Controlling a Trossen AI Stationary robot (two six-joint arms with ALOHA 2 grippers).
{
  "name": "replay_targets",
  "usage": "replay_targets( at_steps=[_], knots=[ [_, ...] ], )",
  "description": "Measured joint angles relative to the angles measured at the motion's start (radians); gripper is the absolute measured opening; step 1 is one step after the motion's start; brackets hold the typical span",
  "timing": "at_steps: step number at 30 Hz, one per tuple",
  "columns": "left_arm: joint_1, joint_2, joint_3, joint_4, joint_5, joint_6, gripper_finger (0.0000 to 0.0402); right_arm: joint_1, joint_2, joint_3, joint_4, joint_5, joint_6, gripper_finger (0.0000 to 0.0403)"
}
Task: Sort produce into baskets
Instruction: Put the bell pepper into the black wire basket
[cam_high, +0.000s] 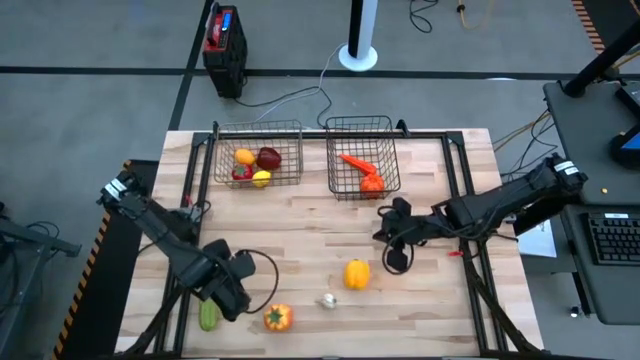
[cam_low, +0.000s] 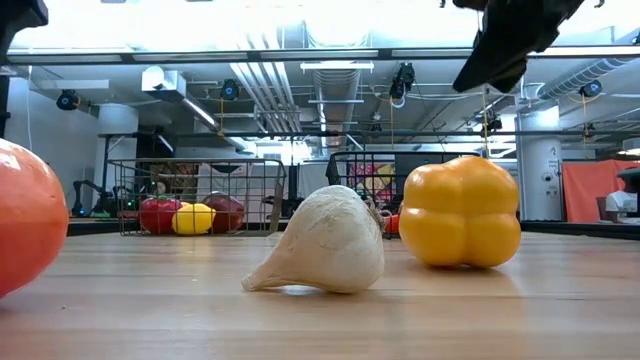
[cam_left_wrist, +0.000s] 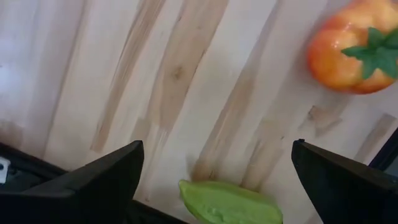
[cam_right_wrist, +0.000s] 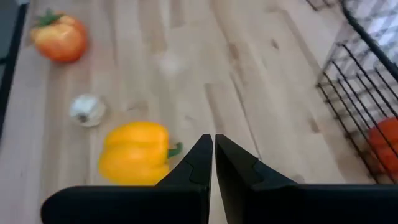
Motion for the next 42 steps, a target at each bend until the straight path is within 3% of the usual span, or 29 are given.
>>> replay_targets(
  at_steps=[8, 12, 20, 28, 35, 39, 42],
  knots=[
    [-0.034, 0.000, 0.001, 0.050, -0.161, 0.006, 0.0389, 0.081, 0.090, 0.079, -0.017, -0.002, -0.036, 0.0013],
    [-0.032, 0.000, 0.007, 0.090, -0.247, 0.064, 0.0389, 0.101, 0.154, 0.137, -0.057, -0.071, -0.041, 0.0025],
    [0.056, 0.000, 0.007, 0.351, -0.396, 0.391, 0.0389, 0.113, 0.264, 0.214, -0.179, -0.108, 0.045, 0.0128],
    [0.217, 0.015, 0.002, 0.648, -0.456, 0.791, 0.0389, 0.172, 0.303, 0.157, -0.163, -0.108, 0.142, 0.0224],
    [0.292, 0.140, 0.000, 0.840, -0.475, 1.010, 0.0371, 0.283, 0.302, 0.068, -0.073, 0.030, 0.438, 0.0262],
    [0.300, 0.230, 0.000, 0.942, -0.481, 1.084, 0.0337, 0.307, 0.302, 0.023, 0.014, 0.067, 0.655, 0.0258],
    [0.301, 0.289, 0.000, 1.042, -0.482, 1.130, 0.0296, 0.321, 0.300, -0.014, 0.113, 0.082, 0.710, 0.0248]
  ],
)
